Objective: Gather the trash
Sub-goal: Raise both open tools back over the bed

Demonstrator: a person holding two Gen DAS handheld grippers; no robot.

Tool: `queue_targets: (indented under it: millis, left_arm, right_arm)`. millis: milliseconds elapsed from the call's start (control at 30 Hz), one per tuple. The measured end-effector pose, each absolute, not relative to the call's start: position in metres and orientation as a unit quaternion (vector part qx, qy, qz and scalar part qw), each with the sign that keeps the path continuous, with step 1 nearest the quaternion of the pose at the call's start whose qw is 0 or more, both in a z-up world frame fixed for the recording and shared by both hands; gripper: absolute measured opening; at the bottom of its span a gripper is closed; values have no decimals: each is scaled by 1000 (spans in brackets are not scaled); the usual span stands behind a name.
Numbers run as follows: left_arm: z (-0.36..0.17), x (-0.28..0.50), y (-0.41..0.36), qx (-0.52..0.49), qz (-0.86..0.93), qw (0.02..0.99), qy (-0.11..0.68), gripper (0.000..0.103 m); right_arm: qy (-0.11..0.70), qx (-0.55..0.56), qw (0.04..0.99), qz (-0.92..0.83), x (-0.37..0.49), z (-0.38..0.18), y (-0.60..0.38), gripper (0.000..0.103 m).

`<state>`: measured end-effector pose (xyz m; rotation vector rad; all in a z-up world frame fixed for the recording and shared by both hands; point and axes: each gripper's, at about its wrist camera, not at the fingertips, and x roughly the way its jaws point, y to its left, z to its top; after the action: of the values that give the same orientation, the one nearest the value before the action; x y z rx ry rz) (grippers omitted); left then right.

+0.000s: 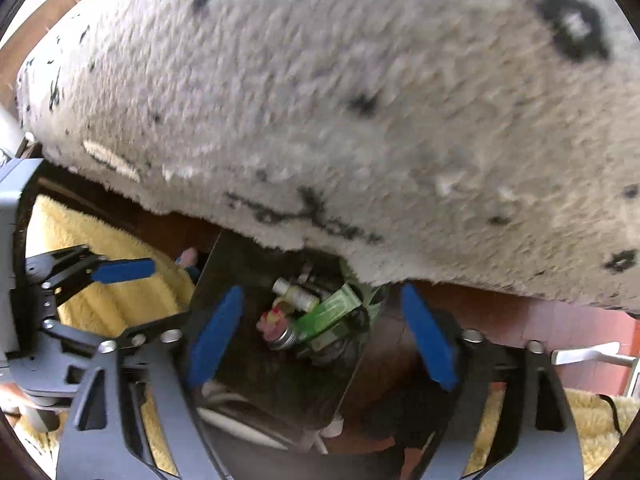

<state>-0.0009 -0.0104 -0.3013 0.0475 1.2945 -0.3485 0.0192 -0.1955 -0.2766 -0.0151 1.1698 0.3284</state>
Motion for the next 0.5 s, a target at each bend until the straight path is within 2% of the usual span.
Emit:
queue_targets:
  millis: [100,167,500]
  left_arm:
    - [-285,-2,-10,30,-163,794,584,84]
    - [-273,-3,-8,36,-163,802,573,86]
    - [-196,7,5,36,-152,854,497,87]
  right_arm:
    - [540,9,828,147,20,-265,-204,86]
    - [530,15,835,146,21,-252,-212,86]
    - [451,26,878,160,29,-184,-222,89]
